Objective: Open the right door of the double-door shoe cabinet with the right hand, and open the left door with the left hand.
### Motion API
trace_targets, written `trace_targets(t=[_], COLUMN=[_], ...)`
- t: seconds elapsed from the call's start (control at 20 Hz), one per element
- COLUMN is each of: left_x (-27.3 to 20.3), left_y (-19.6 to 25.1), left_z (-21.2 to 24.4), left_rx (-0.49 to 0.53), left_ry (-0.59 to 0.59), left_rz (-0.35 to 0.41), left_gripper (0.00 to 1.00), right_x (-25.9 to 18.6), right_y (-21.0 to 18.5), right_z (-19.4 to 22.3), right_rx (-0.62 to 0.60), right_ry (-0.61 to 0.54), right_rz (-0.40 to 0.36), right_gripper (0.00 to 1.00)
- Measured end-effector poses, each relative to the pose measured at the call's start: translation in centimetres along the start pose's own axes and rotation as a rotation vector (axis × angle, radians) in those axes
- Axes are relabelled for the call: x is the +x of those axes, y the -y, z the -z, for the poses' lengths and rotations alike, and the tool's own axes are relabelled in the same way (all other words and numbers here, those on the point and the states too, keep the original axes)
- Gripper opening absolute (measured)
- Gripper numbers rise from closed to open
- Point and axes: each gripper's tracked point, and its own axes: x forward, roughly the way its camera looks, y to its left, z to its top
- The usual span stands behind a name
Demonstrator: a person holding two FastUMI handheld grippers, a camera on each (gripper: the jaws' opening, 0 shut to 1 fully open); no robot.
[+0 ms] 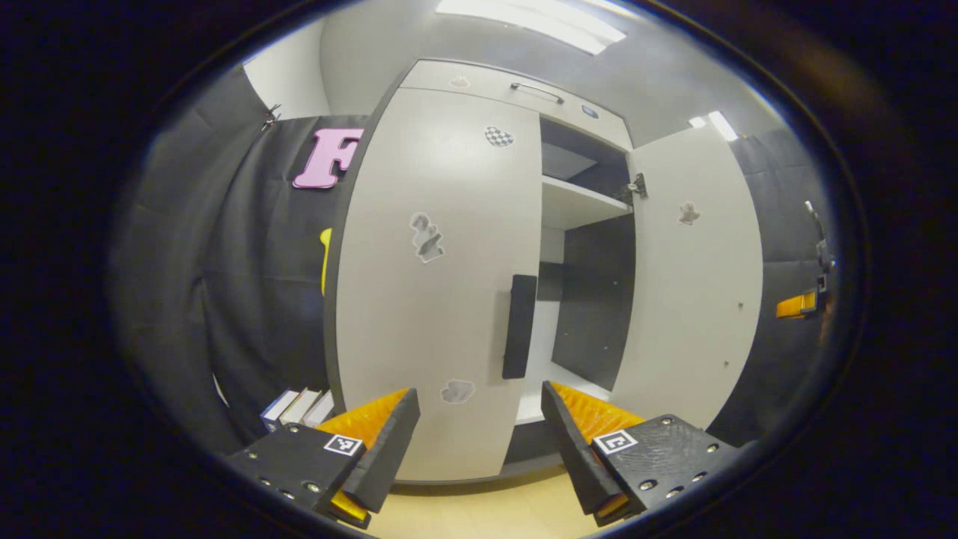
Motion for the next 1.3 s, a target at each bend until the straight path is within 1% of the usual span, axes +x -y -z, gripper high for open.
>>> trace_targets(t=[0.1, 0.2, 0.25, 0.3, 0.35, 0.4, 0.45, 0.5, 0.55, 0.65, 0.7, 0.75, 0.8, 0.85, 0.9, 1.0, 1.05, 1.1, 1.15, 1.2, 1.25, 1.3], left_x=[2.0, 3.8, 4.8, 5.7, 6.5, 7.3, 8.0, 8.6, 9.4, 10.8, 11.6, 12.1, 12.4, 12.8, 13.3, 13.7, 13.9, 13.9, 14.1, 14.2, 14.4, 14.4], left_y=[1.1, 1.9, 2.3, 2.6, 2.9, 3.1, 3.2, 3.2, 3.3, 3.3, 3.5, 3.6, 3.6, 3.6, 3.6, 3.6, 3.3, 3.2, 3.1, 3.1, 3.3, 3.2], left_z=[-1.1, -1.7, -1.9, -2.2, -2.4, -2.4, -2.4, -2.4, -2.4, -2.3, -2.3, -2.3, -2.3, -2.4, -2.3, -2.2, -2.4, -2.3, -2.5, -2.5, -2.5, -2.8], left_rx=[-0.007, -0.012, -0.016, -0.018, -0.017, -0.014, -0.010, -0.006, -0.003, 0.001, 0.004, 0.009, 0.017, 0.023, 0.021, 0.021, 0.025, 0.028, 0.028, 0.025, 0.021, 0.021], left_ry=[0.012, 0.014, 0.012, 0.013, 0.011, 0.010, 0.009, 0.005, 0.000, -0.003, -0.002, -0.004, -0.005, -0.003, -0.005, 0.001, 0.006, 0.007, 0.007, 0.008, 0.011, 0.017], left_rz=[-0.023, -0.051, -0.063, -0.078, -0.088, -0.101, -0.117, -0.133, -0.146, -0.163, -0.170, -0.182, -0.195, -0.210, -0.222, -0.242, -0.265, -0.274, -0.284, -0.286, -0.279, -0.291], left_gripper=[0.95, 0.94, 0.96, 0.96, 0.96, 0.96, 0.96, 0.95, 0.95, 0.95, 0.95, 0.95, 0.95, 0.96, 0.94, 0.94, 0.85, 0.76, 0.77, 0.77, 0.77, 0.68], right_x=[2.3, 4.4, 5.4, 6.8, 7.7, 8.7, 9.7, 10.5, 11.3, 13.3, 14.1, 14.8, 16.0, 16.6, 17.7, 18.9, 19.6, 20.1, 20.6, 21.2, 21.8, 22.4], right_y=[0.7, 2.0, 2.4, 3.0, 3.8, 4.6, 5.4, 6.3, 6.6, 6.6, 6.7, 6.4, 6.7, 6.7, 6.6, 6.4, 6.4, 6.2, 5.9, 5.7, 5.5, 5.5], right_z=[-1.0, -1.4, -1.5, -1.3, -1.1, -0.8, -0.4, -0.2, 0.0, 0.4, 0.4, 0.3, 0.5, 0.7, 1.0, 1.3, 1.3, 1.4, 1.3, 1.3, 1.2, 1.1], right_rx=[0.016, 0.053, 0.072, 0.084, 0.086, 0.075, 0.052, 0.024, 0.005, -0.006, -0.010, -0.015, -0.028, -0.043, -0.062, -0.095, -0.104, -0.105, -0.099, -0.089, -0.078, -0.067], right_ry=[0.032, 0.041, 0.035, 0.029, 0.023, 0.017, 0.010, 0.008, 0.008, -0.009, -0.012, -0.012, -0.012, -0.019, -0.029, -0.038, -0.036, -0.036, -0.037, -0.036, -0.034, -0.031], right_rz=[-0.020, -0.030, -0.040, -0.045, -0.038, -0.033, -0.024, -0.005, -0.018, -0.044, -0.056, -0.073, -0.071, -0.080, -0.088, -0.104, -0.109, -0.122, -0.137, -0.149, -0.159, -0.167], right_gripper=[0.00, 0.00, 0.00, 0.18, 0.18, 0.23, 0.25, 0.25, 0.35, 0.58, 0.68, 0.64, 0.83, 1.00, 0.97, 0.98, 0.98, 1.00, 1.00, 0.98, 0.98, 0.98])
